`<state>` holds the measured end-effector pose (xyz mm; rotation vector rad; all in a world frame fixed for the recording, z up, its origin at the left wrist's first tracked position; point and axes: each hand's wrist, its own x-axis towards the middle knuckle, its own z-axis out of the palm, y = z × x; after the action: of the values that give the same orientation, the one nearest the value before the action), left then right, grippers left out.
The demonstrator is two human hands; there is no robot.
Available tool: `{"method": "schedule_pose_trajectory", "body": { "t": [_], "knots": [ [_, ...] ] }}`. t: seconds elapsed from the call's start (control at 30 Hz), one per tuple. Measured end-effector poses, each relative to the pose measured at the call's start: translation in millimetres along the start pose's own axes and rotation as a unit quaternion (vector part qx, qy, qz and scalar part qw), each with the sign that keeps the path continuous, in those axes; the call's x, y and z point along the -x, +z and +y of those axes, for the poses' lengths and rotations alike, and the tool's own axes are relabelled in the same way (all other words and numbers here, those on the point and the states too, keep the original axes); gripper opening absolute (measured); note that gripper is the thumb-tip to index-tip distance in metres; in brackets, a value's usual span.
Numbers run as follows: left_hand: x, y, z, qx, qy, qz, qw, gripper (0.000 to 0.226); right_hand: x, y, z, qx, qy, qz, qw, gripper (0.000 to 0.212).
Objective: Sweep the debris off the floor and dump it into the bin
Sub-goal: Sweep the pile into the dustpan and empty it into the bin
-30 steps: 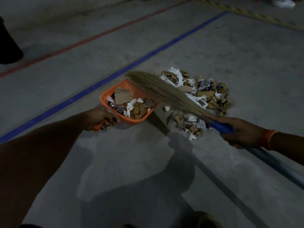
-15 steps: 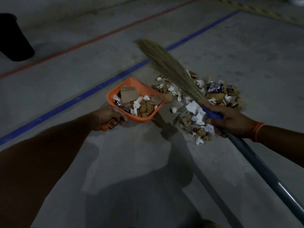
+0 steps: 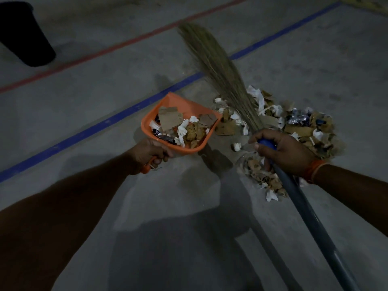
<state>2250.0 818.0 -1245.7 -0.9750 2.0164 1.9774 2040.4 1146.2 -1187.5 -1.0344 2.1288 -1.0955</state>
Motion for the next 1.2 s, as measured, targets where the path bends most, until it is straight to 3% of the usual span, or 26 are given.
{"method": "schedule_pose_trajectory", "body": {
  "t": [0.07, 0.23, 0.47, 0.6, 0.77, 1.2],
  "knots": [
    [-7.9, -1.4, 4.1, 0.023, 0.013, 0.024, 0.999, 0.043, -26.9, 2.5, -3.7, -0.01, 0.001, 0.007, 1.0, 0.014],
    [-2.2, -17.4, 38.5, 0.09, 0.043, 0.079, 0.992, 0.034, -86.8, 5.8, -48.9, -0.021, -0.018, 0.0, 1.0, 0.008],
    [92.9, -97.2, 125.1, 0.193, 0.015, 0.157, 0.969, 0.036, -139.7, -1.9, -219.5, -0.062, 0.007, -0.038, 0.997, 0.008],
    [152.0, -171.6, 196.4, 0.18, -0.01, 0.174, 0.968, 0.03, -176.3, -5.0, -324.6, -0.076, 0.037, -0.054, 0.995, 0.017],
    [179.1, -270.9, 278.9, 0.189, 0.016, 0.198, 0.962, 0.031, -248.4, 9.1, -422.5, -0.096, 0.042, -0.056, 0.993, 0.021],
    [74.3, -555.4, 341.2, 0.206, -0.042, 0.312, 0.926, 0.027, -520.0, 70.7, -533.5, -0.107, 0.03, -0.091, 0.99, 0.021]
  ]
}}
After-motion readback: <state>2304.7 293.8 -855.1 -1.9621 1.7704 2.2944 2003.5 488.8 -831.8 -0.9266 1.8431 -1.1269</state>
